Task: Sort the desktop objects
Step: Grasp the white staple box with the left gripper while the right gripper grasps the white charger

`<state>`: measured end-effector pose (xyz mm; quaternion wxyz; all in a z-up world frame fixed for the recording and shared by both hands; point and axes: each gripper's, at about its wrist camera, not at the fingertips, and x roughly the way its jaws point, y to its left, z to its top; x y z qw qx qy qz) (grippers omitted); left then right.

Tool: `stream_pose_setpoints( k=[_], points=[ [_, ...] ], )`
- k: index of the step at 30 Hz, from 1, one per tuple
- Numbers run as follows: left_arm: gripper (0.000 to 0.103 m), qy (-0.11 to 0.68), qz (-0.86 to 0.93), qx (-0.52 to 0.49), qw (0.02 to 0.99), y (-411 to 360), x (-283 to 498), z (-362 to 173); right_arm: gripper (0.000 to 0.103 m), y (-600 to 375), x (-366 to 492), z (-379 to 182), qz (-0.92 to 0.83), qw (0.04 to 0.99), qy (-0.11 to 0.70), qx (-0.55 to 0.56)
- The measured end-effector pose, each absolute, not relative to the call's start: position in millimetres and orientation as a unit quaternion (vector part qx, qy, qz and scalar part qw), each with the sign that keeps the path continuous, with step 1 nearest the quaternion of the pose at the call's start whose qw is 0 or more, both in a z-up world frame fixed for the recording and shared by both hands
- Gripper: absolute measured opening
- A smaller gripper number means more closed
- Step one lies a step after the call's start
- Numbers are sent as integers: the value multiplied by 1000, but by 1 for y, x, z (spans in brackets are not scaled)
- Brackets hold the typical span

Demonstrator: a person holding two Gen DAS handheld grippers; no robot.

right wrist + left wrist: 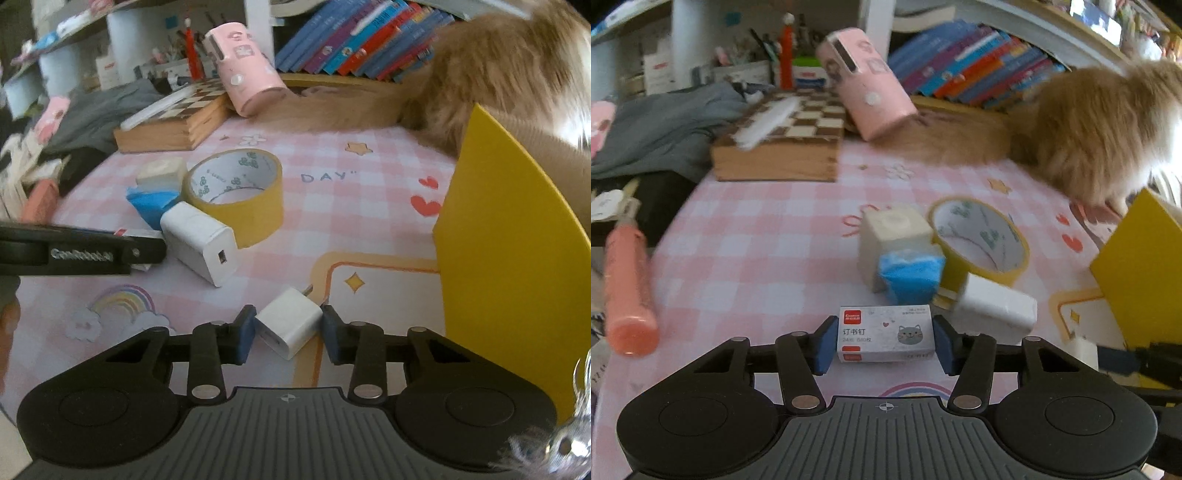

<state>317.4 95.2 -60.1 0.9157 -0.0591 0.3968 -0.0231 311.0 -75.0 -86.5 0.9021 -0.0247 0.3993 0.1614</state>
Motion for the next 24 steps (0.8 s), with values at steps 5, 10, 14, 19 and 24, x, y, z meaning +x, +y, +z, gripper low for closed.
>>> stream_pose_setpoints(
  k=[5,10,14,19,24],
  points=[
    [52,388,-30,-38,921,100,305,-46,35,-77,303,-84,166,900,404,-15],
    [52,385,-69,-7,920,98,287,-30,35,-79,290,-76,196,889,414,-16],
    [52,376,-88,2,922,97,272,-15,35,-85,275,-61,218,888,403,-27],
    [52,375,-98,-21,922,99,256,-2,35,-97,255,-44,223,893,391,-29],
    [52,362,-134,0,922,95,242,12,35,-101,237,-37,244,879,408,-33]
  ],
)
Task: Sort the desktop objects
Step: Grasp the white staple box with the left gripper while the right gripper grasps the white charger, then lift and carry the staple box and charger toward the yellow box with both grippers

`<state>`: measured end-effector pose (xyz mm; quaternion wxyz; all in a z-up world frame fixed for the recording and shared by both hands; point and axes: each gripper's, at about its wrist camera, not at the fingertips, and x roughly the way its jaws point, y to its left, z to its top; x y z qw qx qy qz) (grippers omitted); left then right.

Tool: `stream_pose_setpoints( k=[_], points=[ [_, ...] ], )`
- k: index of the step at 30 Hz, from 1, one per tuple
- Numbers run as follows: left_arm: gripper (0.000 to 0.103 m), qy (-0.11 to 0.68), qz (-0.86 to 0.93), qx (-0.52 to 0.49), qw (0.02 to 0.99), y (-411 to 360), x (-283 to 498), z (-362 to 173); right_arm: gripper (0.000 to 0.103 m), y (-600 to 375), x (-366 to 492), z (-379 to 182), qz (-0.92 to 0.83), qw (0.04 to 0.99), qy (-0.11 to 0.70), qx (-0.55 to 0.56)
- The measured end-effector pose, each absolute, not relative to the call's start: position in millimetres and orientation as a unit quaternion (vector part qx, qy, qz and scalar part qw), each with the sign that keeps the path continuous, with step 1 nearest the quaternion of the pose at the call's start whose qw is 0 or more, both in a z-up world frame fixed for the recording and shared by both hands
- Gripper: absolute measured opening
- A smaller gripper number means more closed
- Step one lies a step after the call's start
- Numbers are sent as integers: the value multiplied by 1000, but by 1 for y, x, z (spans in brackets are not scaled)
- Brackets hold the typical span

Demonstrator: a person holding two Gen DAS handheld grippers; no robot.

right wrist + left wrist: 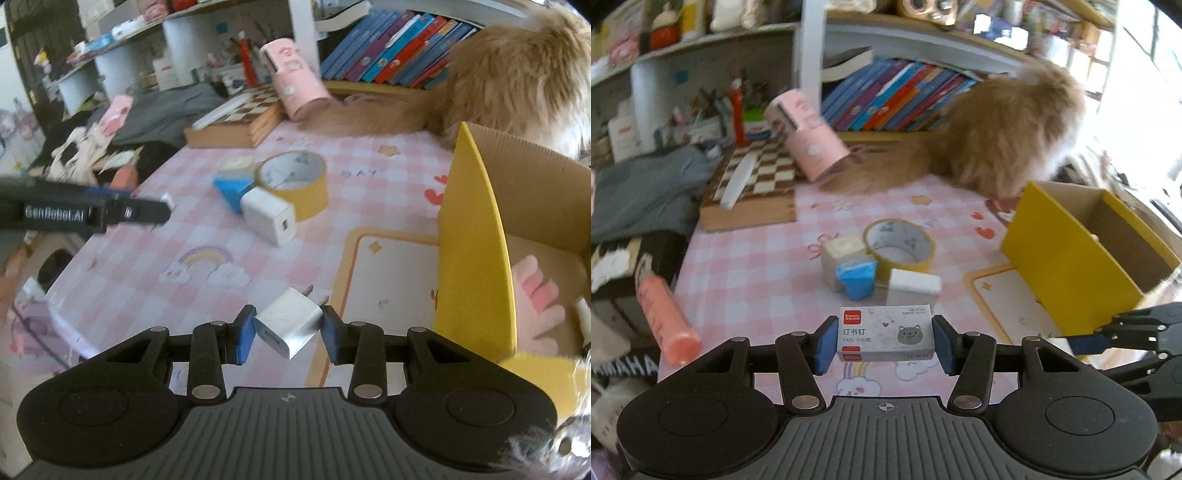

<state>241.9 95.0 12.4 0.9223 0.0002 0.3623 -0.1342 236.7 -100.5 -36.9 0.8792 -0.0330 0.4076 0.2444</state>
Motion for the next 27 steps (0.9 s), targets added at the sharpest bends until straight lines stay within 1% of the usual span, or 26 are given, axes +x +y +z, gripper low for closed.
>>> stream_pose_setpoints(
  k=[6,17,27],
  points=[
    [52,349,-157,11,924,94,214,25,35,-100,213,-28,248,879,404,-54],
    [52,326,-206,8,923,93,153,49,35,-100,155,-4,255,880,399,-44],
    [52,328,-251,20,911,76,129,38,35,-118,107,-2,206,890,405,-24]
  ],
)
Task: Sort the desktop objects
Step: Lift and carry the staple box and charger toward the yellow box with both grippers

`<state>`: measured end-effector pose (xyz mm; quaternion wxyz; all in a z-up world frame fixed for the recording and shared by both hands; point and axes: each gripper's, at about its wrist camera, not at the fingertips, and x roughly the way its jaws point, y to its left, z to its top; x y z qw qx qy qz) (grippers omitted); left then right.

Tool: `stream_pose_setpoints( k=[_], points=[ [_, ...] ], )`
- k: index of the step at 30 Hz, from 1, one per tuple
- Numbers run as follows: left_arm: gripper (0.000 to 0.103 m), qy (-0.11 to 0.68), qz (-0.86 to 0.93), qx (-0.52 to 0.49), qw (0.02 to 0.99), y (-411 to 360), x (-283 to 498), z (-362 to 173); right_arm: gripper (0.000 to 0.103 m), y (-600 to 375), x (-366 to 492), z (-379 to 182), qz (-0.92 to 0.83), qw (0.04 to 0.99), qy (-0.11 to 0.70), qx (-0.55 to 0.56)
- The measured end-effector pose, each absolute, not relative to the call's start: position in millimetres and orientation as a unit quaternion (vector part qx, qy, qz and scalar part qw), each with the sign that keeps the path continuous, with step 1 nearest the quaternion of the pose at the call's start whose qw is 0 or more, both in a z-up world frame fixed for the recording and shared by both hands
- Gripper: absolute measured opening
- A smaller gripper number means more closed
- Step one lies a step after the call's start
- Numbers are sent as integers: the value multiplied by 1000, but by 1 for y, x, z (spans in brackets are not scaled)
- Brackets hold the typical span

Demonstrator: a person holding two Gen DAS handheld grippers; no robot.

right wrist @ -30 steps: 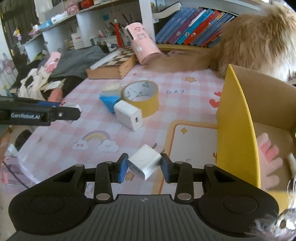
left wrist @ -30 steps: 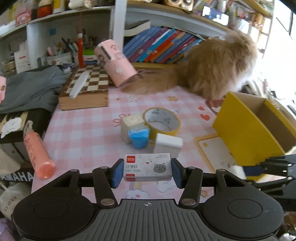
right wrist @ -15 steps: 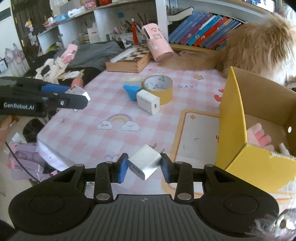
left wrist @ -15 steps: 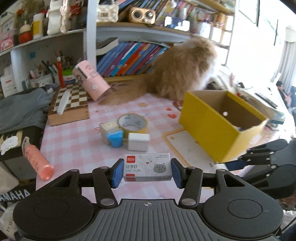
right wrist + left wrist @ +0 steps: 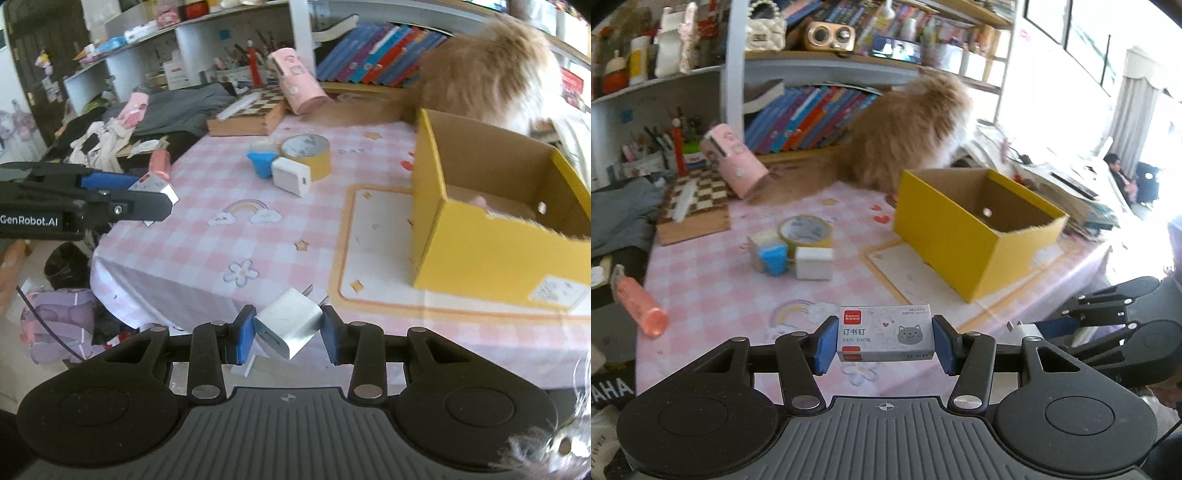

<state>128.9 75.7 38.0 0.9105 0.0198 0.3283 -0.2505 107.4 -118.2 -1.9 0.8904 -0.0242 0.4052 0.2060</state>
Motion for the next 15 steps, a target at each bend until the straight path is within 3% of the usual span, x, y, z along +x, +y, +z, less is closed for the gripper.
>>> stream_pose_setpoints(
  k=[15],
  points=[
    [52,357,-316,29,879,55,95,31,35,-144,55,-11,125,895,426,36]
  ],
)
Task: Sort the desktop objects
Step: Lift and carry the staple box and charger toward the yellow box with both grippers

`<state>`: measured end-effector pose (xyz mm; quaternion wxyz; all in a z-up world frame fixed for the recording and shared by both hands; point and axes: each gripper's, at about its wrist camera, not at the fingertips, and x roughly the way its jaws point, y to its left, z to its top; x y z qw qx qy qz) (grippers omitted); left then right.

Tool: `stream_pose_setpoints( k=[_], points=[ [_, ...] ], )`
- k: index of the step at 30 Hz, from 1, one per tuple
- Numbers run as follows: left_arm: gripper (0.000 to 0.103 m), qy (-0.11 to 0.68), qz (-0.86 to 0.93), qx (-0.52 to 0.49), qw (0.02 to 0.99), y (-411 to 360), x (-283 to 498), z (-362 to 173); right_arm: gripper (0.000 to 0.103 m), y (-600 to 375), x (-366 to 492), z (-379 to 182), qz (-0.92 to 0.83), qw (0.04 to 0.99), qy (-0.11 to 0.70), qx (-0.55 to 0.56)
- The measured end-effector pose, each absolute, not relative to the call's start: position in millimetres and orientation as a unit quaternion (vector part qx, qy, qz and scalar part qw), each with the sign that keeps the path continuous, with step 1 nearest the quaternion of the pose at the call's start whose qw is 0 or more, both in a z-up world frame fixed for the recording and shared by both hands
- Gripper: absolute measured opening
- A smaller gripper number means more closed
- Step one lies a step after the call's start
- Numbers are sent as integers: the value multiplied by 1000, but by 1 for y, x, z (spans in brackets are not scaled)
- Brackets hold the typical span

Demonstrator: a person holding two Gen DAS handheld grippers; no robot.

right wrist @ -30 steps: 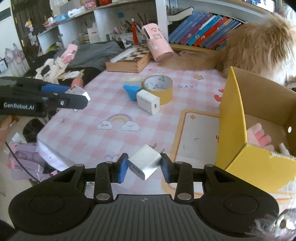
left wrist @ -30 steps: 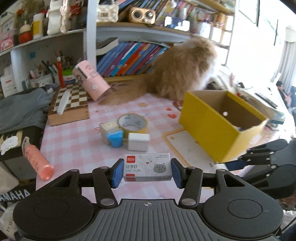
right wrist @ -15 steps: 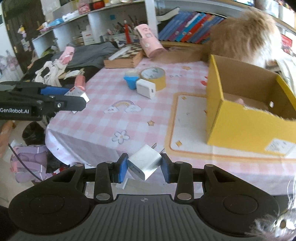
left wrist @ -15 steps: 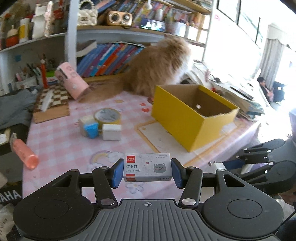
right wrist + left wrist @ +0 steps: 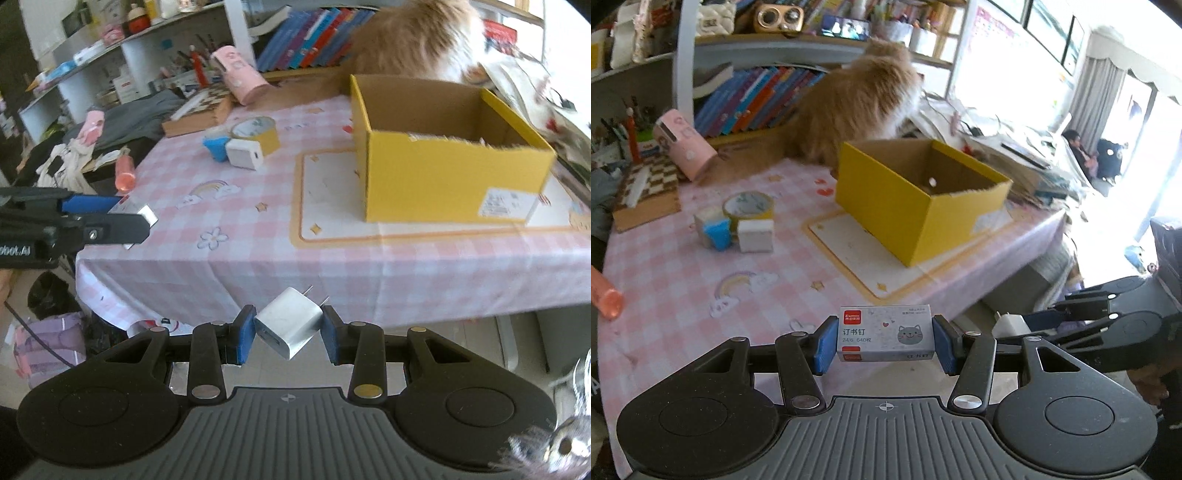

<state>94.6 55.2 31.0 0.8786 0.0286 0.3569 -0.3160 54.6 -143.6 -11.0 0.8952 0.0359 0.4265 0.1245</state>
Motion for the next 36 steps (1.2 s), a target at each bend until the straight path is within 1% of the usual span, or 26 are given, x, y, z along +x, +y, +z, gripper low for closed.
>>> stream_pose_setpoints(
  k=[12,22,36],
  points=[
    [52,382,-346,33,856,38,91,12,35,-162,24,-20,72,888,453,49],
    [52,391,-394,42,831,6,91,8,35,-191,0,-24,16,880,468,75],
    [52,391,-406,52,824,-36,103,12,35,-226,8,-24,2,878,471,79]
  ],
)
